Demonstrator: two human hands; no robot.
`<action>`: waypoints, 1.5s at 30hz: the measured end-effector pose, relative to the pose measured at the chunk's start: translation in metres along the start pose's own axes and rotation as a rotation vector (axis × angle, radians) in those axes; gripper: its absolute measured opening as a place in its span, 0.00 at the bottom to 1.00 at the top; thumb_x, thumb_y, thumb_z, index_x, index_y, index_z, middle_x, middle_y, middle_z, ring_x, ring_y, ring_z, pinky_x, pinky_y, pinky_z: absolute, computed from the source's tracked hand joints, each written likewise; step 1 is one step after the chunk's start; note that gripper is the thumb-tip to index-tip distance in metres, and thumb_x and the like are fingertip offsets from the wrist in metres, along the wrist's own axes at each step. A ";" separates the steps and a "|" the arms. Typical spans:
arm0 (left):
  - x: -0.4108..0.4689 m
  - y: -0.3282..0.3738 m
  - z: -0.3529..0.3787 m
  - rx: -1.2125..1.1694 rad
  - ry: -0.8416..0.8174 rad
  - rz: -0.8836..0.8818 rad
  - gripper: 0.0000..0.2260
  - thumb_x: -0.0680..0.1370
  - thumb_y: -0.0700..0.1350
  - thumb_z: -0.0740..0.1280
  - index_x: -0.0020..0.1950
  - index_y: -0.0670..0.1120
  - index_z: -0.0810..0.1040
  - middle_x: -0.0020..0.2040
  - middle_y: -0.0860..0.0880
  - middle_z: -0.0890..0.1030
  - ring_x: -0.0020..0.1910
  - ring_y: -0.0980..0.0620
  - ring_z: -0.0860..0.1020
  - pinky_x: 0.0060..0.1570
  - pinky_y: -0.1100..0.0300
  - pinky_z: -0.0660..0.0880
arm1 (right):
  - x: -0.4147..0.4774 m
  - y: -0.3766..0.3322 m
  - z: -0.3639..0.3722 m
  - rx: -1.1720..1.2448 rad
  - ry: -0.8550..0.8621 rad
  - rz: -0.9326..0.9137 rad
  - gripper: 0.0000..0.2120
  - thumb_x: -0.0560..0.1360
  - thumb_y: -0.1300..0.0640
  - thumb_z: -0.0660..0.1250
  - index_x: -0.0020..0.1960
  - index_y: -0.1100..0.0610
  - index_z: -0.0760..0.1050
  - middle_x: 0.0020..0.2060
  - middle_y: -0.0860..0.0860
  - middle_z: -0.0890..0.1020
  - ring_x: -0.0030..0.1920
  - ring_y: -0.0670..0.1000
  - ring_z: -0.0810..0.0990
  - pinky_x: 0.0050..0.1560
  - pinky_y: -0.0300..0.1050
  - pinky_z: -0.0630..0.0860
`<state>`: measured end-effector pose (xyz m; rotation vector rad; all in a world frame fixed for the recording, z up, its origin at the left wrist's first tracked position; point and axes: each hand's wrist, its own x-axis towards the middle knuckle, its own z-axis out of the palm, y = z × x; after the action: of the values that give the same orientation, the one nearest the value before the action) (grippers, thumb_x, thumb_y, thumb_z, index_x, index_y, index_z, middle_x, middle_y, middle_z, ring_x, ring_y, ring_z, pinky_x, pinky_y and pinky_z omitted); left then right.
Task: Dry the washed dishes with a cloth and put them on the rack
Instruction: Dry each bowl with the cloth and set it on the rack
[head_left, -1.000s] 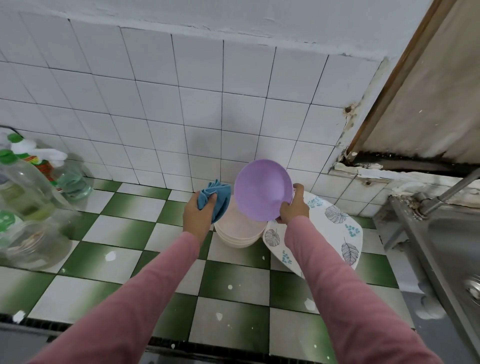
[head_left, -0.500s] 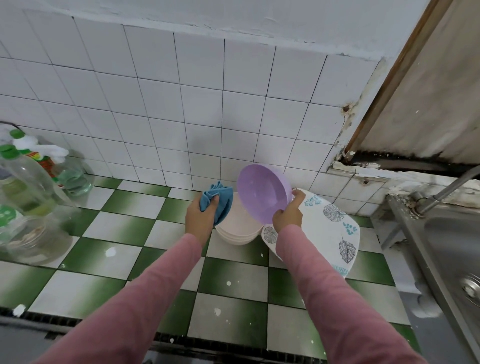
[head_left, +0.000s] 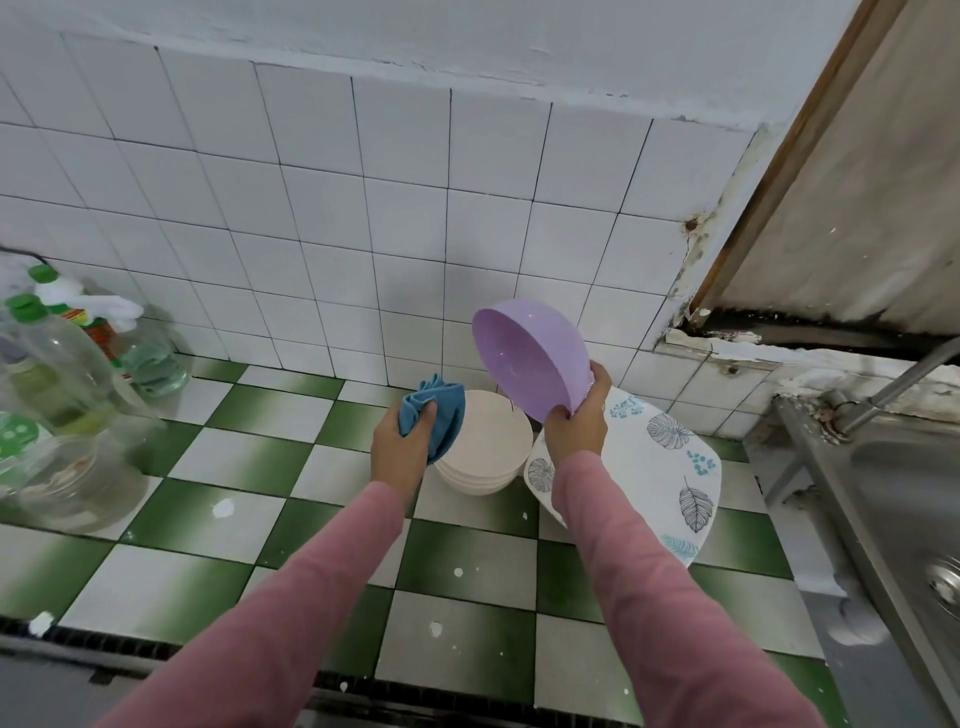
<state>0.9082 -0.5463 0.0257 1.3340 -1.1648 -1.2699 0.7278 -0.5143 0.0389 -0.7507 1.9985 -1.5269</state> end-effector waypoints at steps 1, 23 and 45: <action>-0.001 0.000 0.001 -0.001 0.002 -0.005 0.06 0.80 0.50 0.66 0.55 0.50 0.75 0.48 0.54 0.78 0.47 0.56 0.76 0.49 0.56 0.78 | -0.001 -0.002 0.000 0.022 -0.006 -0.012 0.34 0.72 0.71 0.55 0.73 0.45 0.60 0.53 0.56 0.76 0.51 0.60 0.77 0.51 0.53 0.78; -0.023 0.032 0.030 -0.170 0.052 0.059 0.10 0.83 0.50 0.61 0.61 0.48 0.75 0.53 0.53 0.79 0.53 0.56 0.78 0.47 0.66 0.76 | -0.004 -0.001 -0.018 0.277 -0.253 0.504 0.22 0.82 0.37 0.52 0.73 0.43 0.57 0.62 0.54 0.73 0.44 0.62 0.85 0.51 0.58 0.82; -0.009 0.041 0.053 1.618 -0.739 0.466 0.26 0.84 0.56 0.40 0.81 0.50 0.47 0.81 0.49 0.48 0.80 0.46 0.48 0.78 0.48 0.46 | -0.010 -0.010 -0.025 0.847 -0.336 0.581 0.23 0.80 0.39 0.59 0.60 0.58 0.76 0.56 0.60 0.81 0.62 0.64 0.77 0.67 0.65 0.71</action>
<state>0.8538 -0.5430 0.0656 1.3627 -3.1462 -0.2155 0.7189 -0.4923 0.0553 -0.0469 1.0183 -1.5375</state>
